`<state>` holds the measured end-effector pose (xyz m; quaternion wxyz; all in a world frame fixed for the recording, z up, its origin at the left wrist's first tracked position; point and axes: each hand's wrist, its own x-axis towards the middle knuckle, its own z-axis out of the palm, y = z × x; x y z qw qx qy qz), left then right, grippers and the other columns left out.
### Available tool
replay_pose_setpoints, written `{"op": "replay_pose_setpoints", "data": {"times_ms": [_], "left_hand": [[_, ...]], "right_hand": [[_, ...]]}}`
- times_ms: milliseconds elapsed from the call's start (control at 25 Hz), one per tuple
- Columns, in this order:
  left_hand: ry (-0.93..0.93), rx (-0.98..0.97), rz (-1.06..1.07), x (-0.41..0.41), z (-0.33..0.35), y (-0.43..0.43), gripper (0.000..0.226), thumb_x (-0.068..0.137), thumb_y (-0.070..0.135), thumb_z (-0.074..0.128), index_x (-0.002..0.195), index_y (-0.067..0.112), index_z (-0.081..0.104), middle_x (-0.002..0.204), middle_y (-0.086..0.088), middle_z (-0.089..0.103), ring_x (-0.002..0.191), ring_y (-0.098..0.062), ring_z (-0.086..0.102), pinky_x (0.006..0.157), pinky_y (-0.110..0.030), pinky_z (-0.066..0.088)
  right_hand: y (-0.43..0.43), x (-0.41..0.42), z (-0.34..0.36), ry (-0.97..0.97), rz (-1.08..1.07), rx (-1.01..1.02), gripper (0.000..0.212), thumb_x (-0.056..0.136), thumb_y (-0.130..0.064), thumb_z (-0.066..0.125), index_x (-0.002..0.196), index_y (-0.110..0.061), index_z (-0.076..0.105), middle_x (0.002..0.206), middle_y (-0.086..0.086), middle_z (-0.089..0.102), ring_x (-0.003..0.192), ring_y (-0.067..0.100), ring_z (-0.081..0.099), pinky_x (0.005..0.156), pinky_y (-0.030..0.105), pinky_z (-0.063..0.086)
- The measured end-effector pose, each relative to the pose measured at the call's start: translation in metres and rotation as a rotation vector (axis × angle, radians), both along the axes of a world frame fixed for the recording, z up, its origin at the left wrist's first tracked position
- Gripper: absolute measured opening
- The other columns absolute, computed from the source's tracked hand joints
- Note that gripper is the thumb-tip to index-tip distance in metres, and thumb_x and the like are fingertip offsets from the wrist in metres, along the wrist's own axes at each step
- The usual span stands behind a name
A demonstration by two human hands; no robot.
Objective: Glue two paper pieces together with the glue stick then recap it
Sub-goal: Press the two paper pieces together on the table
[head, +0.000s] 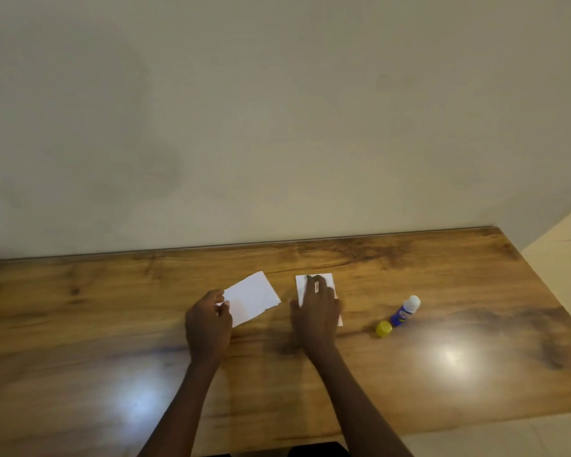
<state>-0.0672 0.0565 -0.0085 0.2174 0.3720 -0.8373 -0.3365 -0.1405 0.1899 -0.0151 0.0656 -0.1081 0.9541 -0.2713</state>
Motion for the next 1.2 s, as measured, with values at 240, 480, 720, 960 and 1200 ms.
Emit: {"op": "replay_pose_setpoints", "data": {"times_ms": [240,480,720,960,1200], "left_hand": [[-0.032,0.092,0.073,0.014,-0.007,-0.024,0.031,0.071,-0.007,0.061,0.102,-0.004,0.062,0.102,-0.025,0.068,0.092,-0.037,0.063,0.075,-0.036,0.049],[-0.007,0.239,0.057,0.016,-0.013,-0.015,0.046,0.072,-0.005,0.065,0.116,-0.002,0.052,0.118,-0.024,0.061,0.107,-0.038,0.057,0.087,-0.044,0.049],[-0.066,0.228,-0.065,0.011,-0.025,-0.014,0.054,0.078,-0.003,0.054,0.128,0.011,0.039,0.126,-0.016,0.055,0.121,-0.035,0.04,0.1,-0.05,0.035],[-0.036,0.179,-0.114,0.013,-0.036,-0.014,0.051,0.086,0.005,0.045,0.133,0.018,0.032,0.133,-0.015,0.047,0.126,-0.031,0.031,0.105,-0.049,0.019],[-0.065,0.106,-0.124,0.011,-0.046,-0.013,0.055,0.085,0.021,0.052,0.135,0.022,0.028,0.134,-0.014,0.043,0.124,-0.028,0.032,0.103,-0.046,0.022]], "right_hand": [[0.003,-0.041,-0.002,-0.258,-0.331,0.116,0.079,0.063,-0.038,0.077,0.118,-0.003,0.032,0.125,0.023,0.048,0.118,0.038,0.04,0.1,0.046,0.029],[0.027,-0.058,0.001,-0.335,-0.123,-0.037,0.039,0.081,-0.013,0.061,0.115,-0.001,0.048,0.123,0.021,0.055,0.109,0.034,0.052,0.093,0.042,0.041],[0.019,-0.076,0.035,-0.191,0.26,-0.101,0.027,0.079,-0.006,0.062,0.105,0.0,0.058,0.113,0.02,0.062,0.094,0.034,0.058,0.071,0.031,0.04],[-0.037,-0.081,0.044,-0.208,0.649,0.004,0.025,0.084,-0.005,0.055,0.108,-0.004,0.062,0.118,0.015,0.063,0.104,0.029,0.057,0.08,0.031,0.039],[-0.081,-0.076,0.016,-0.243,0.766,0.077,0.029,0.085,-0.006,0.054,0.114,-0.002,0.056,0.121,0.016,0.061,0.103,0.028,0.057,0.065,0.016,0.036]]}}
